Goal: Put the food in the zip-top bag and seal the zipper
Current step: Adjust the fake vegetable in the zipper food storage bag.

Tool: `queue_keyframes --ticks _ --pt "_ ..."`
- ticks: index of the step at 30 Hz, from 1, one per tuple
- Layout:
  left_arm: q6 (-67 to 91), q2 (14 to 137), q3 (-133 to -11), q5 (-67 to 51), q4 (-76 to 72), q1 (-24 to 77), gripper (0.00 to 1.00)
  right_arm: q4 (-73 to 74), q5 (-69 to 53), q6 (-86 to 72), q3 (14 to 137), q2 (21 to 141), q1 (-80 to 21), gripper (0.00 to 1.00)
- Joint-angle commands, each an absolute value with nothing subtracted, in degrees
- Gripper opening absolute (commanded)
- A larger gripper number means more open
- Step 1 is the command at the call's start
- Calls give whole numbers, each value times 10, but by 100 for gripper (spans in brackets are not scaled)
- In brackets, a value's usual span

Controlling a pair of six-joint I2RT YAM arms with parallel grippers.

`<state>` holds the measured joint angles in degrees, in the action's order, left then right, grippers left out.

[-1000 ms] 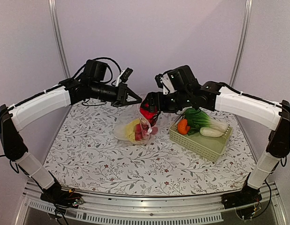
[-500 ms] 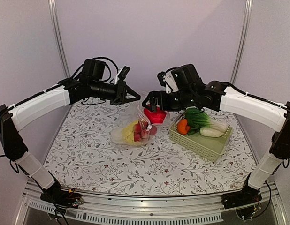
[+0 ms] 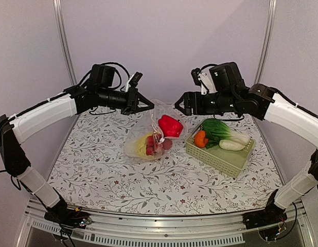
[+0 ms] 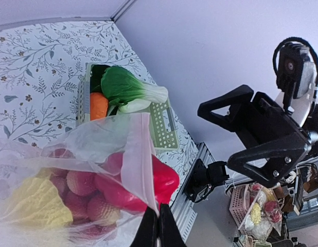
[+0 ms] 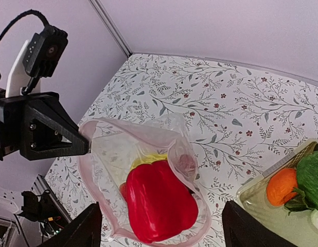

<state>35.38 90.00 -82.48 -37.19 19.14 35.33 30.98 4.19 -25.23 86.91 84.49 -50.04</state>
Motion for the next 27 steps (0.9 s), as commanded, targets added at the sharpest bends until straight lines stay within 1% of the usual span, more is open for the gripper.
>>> queue_keyframes --ticks 1,6,13,18,21,27 --pt "351 887 -825 -389 166 348 0 345 9 -239 866 870 -487 75" --pt "350 884 -824 -391 171 348 0 357 -25 -223 895 907 -487 66" --pt "347 882 -824 -394 175 348 0 371 -6 -202 925 951 -485 53" --pt "345 880 -824 -395 177 348 0 373 -3 -199 932 965 -479 50" --pt "344 880 -824 -397 178 348 0 373 23 -198 933 971 -475 48" --pt "341 879 -824 -398 184 348 0 370 38 -202 937 981 -465 44"
